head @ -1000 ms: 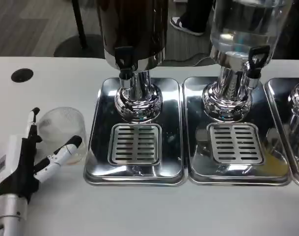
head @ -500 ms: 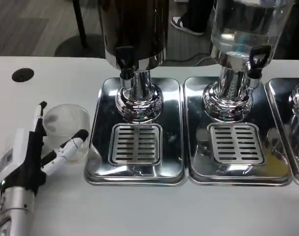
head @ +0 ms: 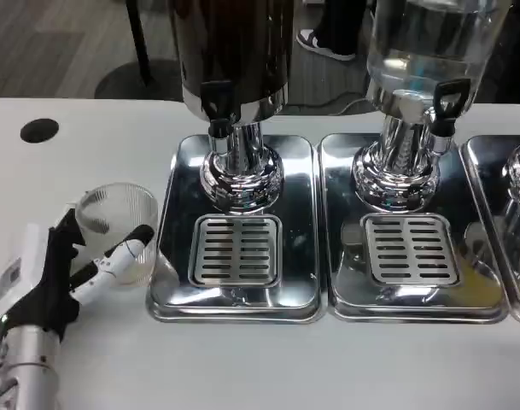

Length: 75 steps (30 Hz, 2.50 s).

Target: Grasp the cup under the faucet to collect the drink, then remove the cup.

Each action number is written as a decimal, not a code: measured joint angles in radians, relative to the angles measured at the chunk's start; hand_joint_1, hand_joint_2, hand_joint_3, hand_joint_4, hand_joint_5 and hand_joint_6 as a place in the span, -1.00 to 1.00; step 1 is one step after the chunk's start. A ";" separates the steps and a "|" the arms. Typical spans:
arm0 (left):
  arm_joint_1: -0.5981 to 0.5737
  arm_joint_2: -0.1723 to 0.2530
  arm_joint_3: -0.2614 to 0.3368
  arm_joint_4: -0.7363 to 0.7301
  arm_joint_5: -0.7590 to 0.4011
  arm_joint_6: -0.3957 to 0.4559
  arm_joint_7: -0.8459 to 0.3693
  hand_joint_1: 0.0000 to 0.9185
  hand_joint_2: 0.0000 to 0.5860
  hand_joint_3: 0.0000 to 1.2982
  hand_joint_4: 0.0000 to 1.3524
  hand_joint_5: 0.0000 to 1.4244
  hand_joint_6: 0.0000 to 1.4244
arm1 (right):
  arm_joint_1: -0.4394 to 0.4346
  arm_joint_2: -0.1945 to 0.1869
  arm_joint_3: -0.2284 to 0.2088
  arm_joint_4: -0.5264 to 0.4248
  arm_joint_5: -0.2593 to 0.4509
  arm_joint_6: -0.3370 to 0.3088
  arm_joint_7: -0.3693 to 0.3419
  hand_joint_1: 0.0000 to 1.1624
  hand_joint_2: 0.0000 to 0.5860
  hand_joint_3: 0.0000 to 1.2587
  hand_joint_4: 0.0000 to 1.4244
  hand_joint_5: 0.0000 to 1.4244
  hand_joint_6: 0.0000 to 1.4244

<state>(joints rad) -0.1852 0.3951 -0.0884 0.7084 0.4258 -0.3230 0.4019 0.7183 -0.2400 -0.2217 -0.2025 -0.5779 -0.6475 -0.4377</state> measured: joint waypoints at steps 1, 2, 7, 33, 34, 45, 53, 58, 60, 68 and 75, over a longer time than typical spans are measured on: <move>0.001 0.001 0.002 -0.001 -0.002 0.000 0.003 -0.60 -0.60 -0.46 -0.24 -0.40 -0.35 | 0.000 0.000 -0.001 0.000 0.000 -0.002 0.000 0.09 0.69 -0.52 -0.68 -0.81 -0.96; 0.003 0.002 0.002 -0.004 -0.003 -0.002 0.005 -0.60 -0.60 -0.45 -0.23 -0.40 -0.35 | -0.001 0.001 -0.001 0.000 0.000 -0.003 0.000 0.09 0.69 -0.52 -0.68 -0.81 -0.96; 0.013 0.006 0.003 -0.012 -0.004 -0.002 0.006 -0.60 -0.60 -0.40 -0.21 -0.39 -0.33 | -0.003 0.004 -0.002 0.000 0.000 -0.009 0.000 0.09 0.68 -0.51 -0.68 -0.80 -0.95; 0.073 -0.014 0.037 -0.077 -0.032 -0.008 0.016 -0.59 -0.58 -0.36 -0.17 -0.32 -0.22 | 0.001 0.012 -0.008 0.001 -0.001 -0.023 0.000 0.09 0.68 -0.51 -0.66 -0.79 -0.94; 0.074 -0.016 0.038 -0.081 -0.032 -0.008 0.016 -0.59 -0.58 -0.36 -0.17 -0.32 -0.22 | 0.001 0.012 -0.008 0.001 -0.001 -0.024 0.000 0.09 0.68 -0.51 -0.66 -0.79 -0.94; 0.079 -0.029 0.056 -0.112 -0.032 -0.008 0.016 -0.59 -0.58 -0.35 -0.16 -0.31 -0.20 | 0.001 0.013 -0.008 0.004 -0.001 -0.024 0.000 0.09 0.68 -0.51 -0.67 -0.79 -0.94; 0.079 -0.047 0.068 -0.159 -0.025 -0.009 0.018 -0.59 -0.58 -0.34 -0.16 -0.30 -0.19 | 0.001 0.014 -0.008 0.004 -0.001 -0.024 0.000 0.09 0.68 -0.51 -0.66 -0.79 -0.94; 0.079 -0.050 0.068 -0.178 -0.017 -0.010 0.023 -0.59 -0.58 -0.34 -0.16 -0.29 -0.16 | 0.001 0.014 -0.008 0.004 -0.001 -0.024 0.000 0.09 0.68 -0.51 -0.66 -0.79 -0.94; 0.077 -0.053 0.066 -0.184 -0.003 -0.010 0.026 -0.59 -0.58 -0.34 -0.16 -0.29 -0.16 | 0.001 0.014 -0.008 0.004 -0.001 -0.024 0.000 0.09 0.68 -0.51 -0.66 -0.79 -0.94; 0.059 -0.060 0.025 -0.179 0.063 -0.007 0.043 -0.59 -0.58 -0.34 -0.16 -0.28 -0.16 | 0.004 0.014 -0.010 0.004 0.000 -0.025 0.000 0.09 0.68 -0.51 -0.66 -0.79 -0.94; 0.044 -0.063 -0.002 -0.136 0.099 -0.007 0.074 -0.59 -0.58 -0.32 -0.14 -0.28 -0.15 | 0.016 0.014 -0.020 0.004 0.001 -0.035 0.000 0.09 0.68 -0.51 -0.66 -0.79 -0.94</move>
<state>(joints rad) -0.1412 0.3325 -0.0906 0.5720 0.5247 -0.3302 0.4754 0.7345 -0.2259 -0.2413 -0.1988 -0.5771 -0.6821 -0.4374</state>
